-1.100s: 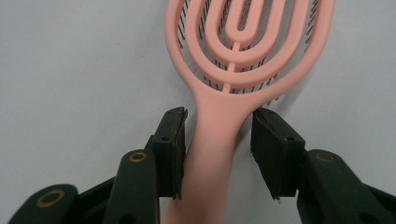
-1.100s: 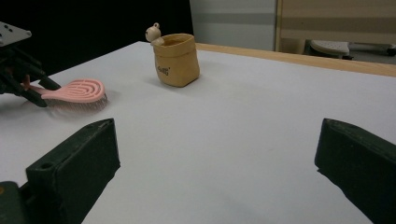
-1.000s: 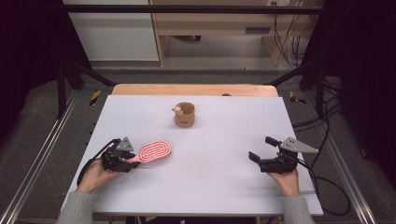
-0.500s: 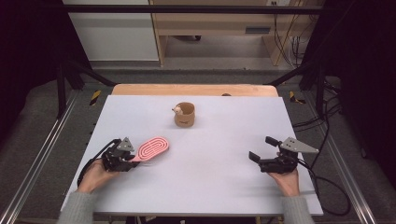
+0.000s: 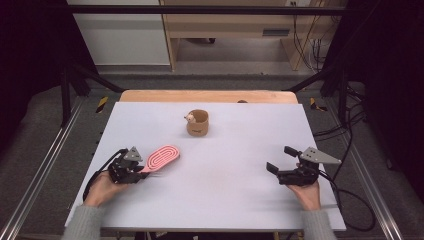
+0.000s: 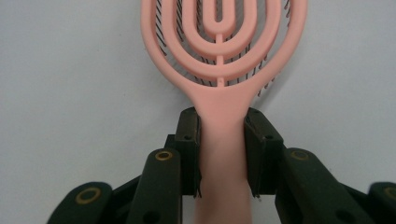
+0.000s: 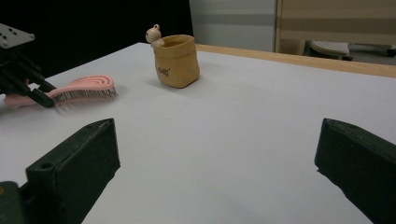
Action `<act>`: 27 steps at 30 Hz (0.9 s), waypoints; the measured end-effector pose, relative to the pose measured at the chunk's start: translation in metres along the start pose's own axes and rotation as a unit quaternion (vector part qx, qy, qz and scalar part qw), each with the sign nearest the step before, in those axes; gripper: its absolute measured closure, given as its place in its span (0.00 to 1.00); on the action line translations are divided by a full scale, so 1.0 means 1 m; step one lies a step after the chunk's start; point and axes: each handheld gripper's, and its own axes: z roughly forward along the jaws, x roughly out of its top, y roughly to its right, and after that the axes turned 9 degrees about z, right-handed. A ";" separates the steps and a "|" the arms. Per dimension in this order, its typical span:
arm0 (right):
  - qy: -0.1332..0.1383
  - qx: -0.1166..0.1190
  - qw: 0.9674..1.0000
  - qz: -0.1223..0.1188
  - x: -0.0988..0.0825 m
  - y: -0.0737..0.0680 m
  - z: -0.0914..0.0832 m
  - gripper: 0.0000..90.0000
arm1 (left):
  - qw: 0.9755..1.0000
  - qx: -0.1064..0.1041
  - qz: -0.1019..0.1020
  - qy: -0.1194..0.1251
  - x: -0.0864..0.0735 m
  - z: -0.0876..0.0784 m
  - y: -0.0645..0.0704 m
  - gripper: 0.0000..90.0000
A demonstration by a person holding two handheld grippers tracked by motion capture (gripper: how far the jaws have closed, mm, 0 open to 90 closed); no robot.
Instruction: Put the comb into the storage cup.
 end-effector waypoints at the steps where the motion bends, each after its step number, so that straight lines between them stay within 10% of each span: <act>1: 0.001 -0.001 1.000 0.001 0.000 0.000 0.000 0.00 | 1.000 0.000 0.000 0.000 0.000 0.000 0.000 0.77; 27: 0.002 0.001 1.000 0.003 0.000 0.000 0.000 0.00 | 0.998 0.054 -0.012 0.043 0.012 -0.014 0.014 0.77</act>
